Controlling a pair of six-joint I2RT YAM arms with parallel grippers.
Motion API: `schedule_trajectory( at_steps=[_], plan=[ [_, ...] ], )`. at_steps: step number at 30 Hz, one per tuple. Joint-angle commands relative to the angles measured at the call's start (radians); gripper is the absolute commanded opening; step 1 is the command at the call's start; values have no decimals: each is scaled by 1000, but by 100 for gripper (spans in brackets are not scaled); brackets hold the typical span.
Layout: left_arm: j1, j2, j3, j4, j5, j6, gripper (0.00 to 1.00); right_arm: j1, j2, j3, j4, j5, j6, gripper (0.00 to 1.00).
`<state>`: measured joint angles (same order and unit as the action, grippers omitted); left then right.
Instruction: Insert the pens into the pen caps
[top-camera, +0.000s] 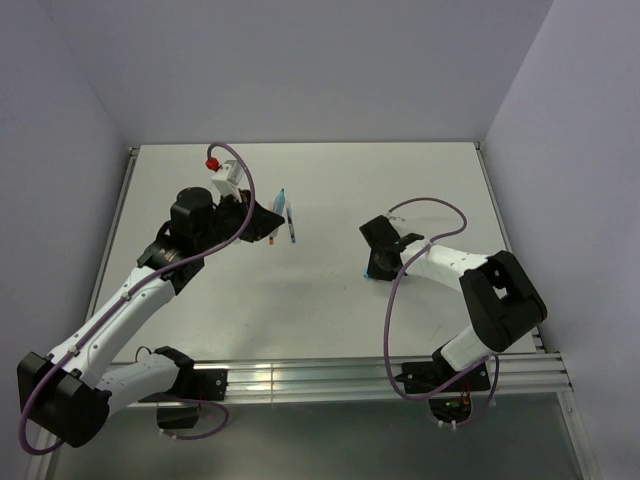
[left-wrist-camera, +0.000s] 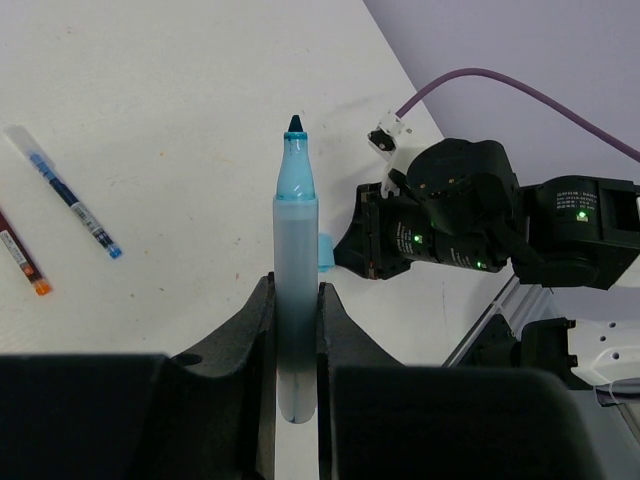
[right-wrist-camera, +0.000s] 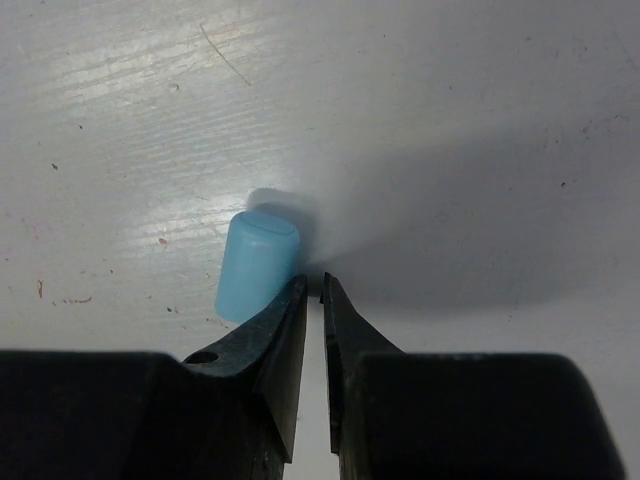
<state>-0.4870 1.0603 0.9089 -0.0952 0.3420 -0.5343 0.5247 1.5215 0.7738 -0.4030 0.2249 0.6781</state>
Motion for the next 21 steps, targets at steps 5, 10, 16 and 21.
schedule_trajectory(
  at_steps=[5,10,16,21],
  plan=[
    [1,0,38,12,8,22,0,-31,31,39,-2,40,-28,20],
    [1,1,39,11,9,25,0,-42,16,39,-17,53,-29,20],
    [1,0,39,11,15,23,0,-48,-61,54,-49,77,-23,23],
    [-1,-3,39,12,15,23,0,-48,-139,85,-72,77,-11,30]
  ],
)
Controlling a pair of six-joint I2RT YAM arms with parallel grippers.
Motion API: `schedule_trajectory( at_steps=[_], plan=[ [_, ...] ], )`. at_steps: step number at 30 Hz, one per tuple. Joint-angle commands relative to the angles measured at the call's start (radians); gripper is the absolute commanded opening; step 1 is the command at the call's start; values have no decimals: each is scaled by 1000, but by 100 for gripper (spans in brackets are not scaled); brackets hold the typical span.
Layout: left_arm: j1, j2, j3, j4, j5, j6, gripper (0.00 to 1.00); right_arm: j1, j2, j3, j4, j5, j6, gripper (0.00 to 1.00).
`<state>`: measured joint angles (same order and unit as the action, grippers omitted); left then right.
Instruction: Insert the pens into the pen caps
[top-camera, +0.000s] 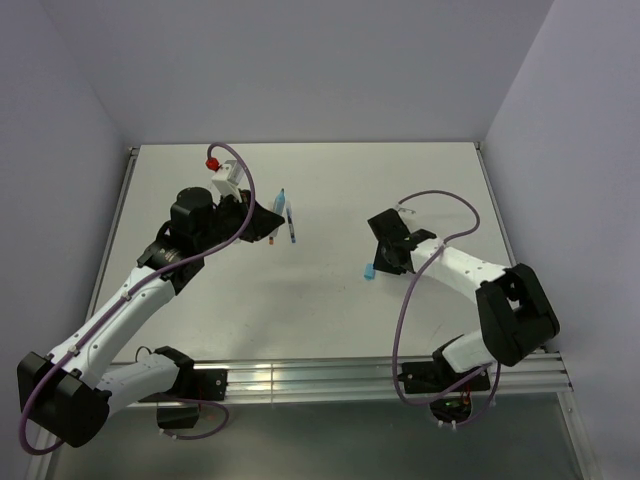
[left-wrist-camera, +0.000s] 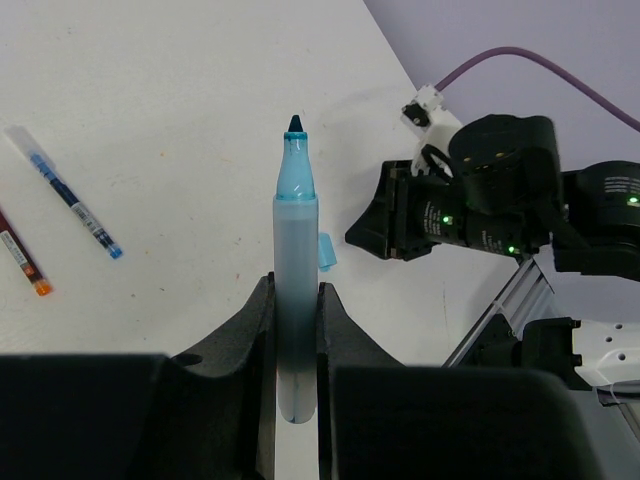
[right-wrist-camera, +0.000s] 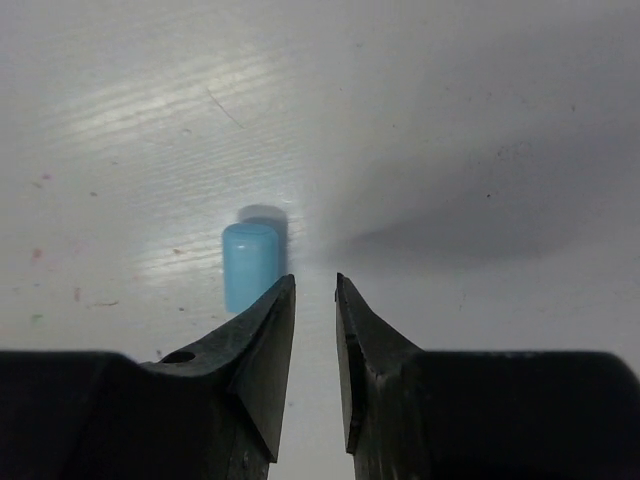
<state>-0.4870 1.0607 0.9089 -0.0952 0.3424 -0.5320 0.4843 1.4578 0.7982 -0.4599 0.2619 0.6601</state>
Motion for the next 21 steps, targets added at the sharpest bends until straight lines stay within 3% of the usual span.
schedule_trajectory(
  at_steps=[1,21],
  plan=[
    [-1,-4,39,12,15,20,0,-7,-85,61,-17,37,10,31],
    [1,-21,42,11,17,23,0,10,35,122,9,-30,21,47]
  ],
)
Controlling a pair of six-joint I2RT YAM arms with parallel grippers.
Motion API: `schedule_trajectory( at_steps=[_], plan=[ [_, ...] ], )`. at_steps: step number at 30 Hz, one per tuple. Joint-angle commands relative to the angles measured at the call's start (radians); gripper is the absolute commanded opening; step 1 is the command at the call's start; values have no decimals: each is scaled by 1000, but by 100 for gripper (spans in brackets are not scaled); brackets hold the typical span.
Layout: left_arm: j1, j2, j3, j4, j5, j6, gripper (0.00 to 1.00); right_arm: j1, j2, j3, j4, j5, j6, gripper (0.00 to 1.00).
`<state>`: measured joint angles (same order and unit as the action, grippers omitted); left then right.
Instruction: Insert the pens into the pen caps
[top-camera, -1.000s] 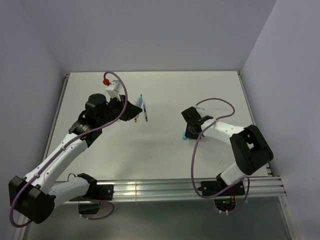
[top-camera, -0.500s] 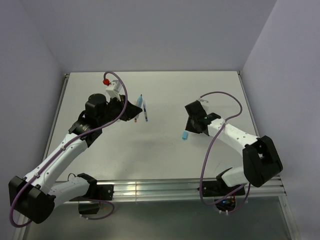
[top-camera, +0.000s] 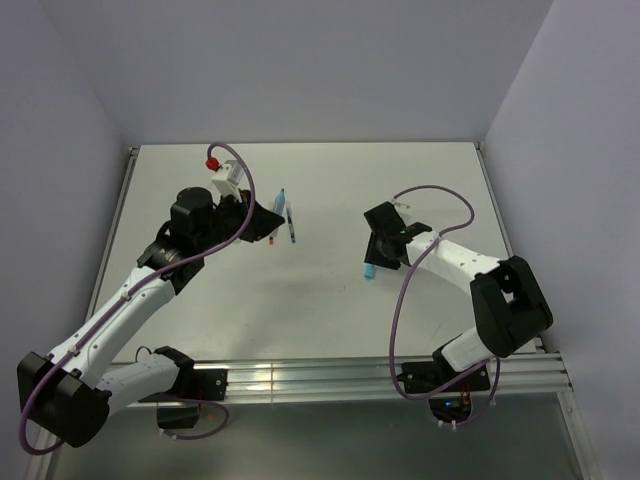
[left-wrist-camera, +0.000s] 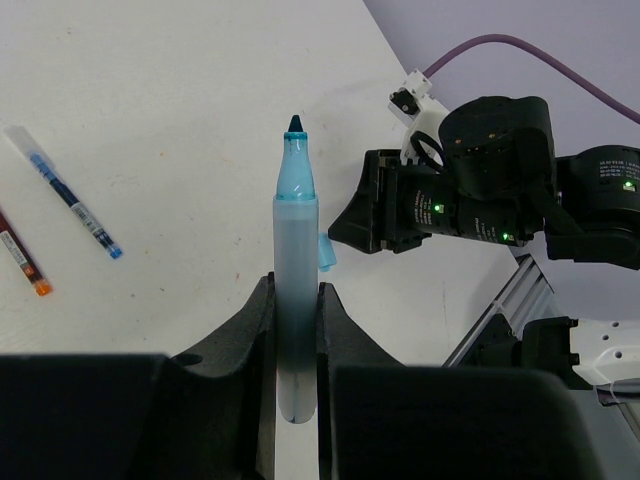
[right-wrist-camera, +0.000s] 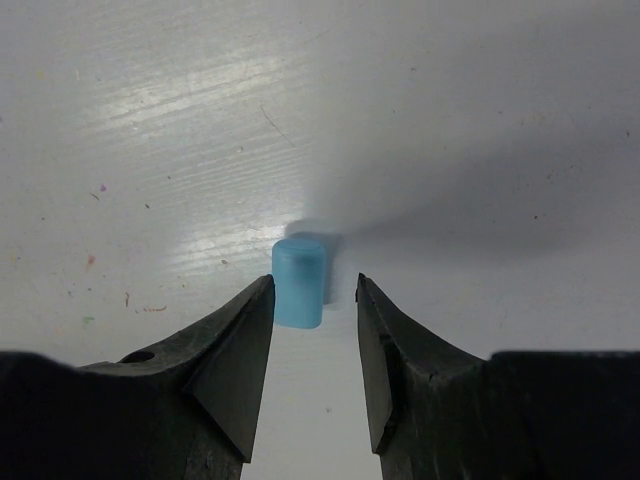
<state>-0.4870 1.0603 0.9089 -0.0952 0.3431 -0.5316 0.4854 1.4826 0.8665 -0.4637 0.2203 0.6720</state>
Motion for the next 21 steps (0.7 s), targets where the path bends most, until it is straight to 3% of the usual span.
schedule_trajectory(
  at_steps=[1,21],
  plan=[
    [1,-20,44,9,17,22,0,10,11,52,16,10,11,47],
    [1,-19,44,9,17,24,0,41,111,58,43,4,14,48]
  ],
)
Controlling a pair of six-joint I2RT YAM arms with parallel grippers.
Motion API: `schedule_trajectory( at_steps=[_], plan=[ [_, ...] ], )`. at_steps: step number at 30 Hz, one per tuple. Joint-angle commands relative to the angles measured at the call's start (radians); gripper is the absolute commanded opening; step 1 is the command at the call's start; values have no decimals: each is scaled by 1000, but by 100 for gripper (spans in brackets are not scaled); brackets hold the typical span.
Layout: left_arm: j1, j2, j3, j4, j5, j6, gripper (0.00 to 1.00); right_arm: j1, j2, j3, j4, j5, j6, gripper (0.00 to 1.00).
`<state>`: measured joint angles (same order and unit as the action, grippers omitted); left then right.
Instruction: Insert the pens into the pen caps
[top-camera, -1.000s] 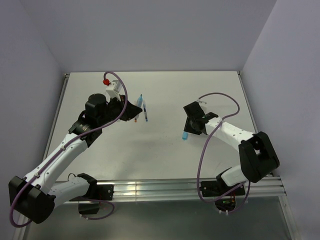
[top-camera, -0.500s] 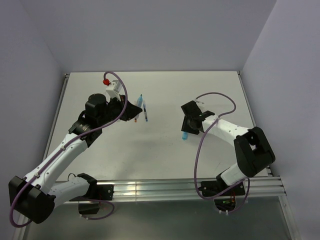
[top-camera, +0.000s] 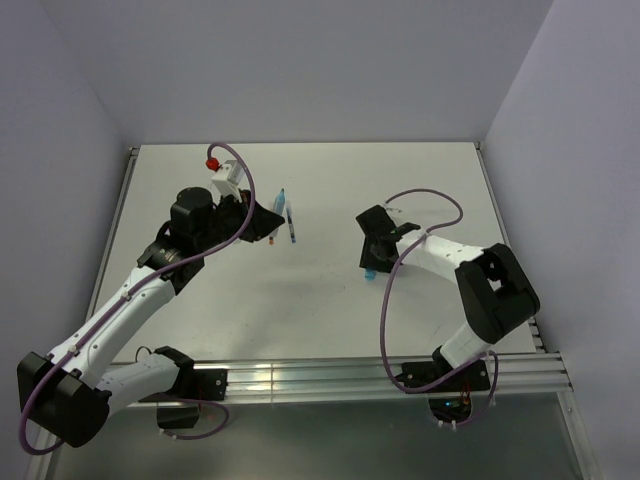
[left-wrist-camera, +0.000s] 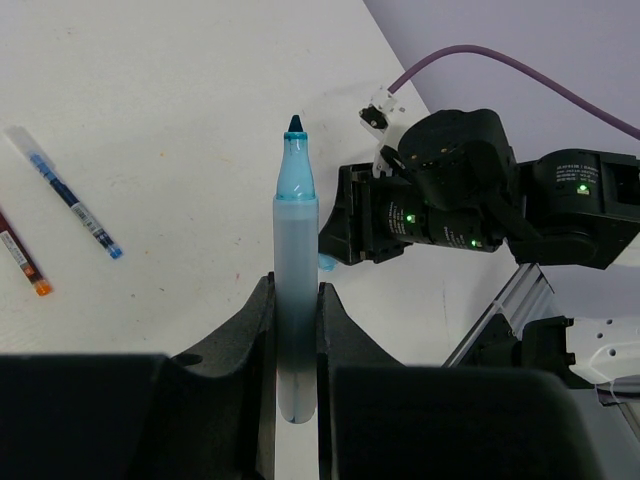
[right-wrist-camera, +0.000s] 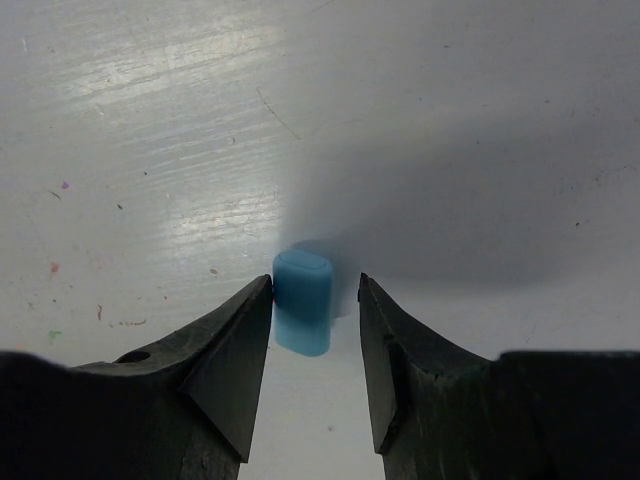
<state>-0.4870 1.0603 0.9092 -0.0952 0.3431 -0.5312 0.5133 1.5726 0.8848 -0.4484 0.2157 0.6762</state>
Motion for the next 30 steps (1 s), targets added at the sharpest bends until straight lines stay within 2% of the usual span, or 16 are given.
schedule_trajectory(
  at_steps=[1,11,17,20,22,24,30],
  plan=[
    [1,-17,43,9,17,23,0,14,26,40,28,10,11,48],
    [1,-14,43,9,17,25,0,16,46,37,27,17,5,47],
    [-1,-6,45,6,20,23,0,16,53,23,30,16,0,42],
    [1,0,43,11,22,22,0,16,52,13,34,4,-3,36],
    [1,4,42,11,20,19,0,16,53,6,42,-9,-9,22],
    [1,13,39,15,25,19,0,14,50,16,42,-32,-24,0],
    [-1,43,17,86,95,-27,0,14,-78,179,-41,-88,-104,0]
  ],
)
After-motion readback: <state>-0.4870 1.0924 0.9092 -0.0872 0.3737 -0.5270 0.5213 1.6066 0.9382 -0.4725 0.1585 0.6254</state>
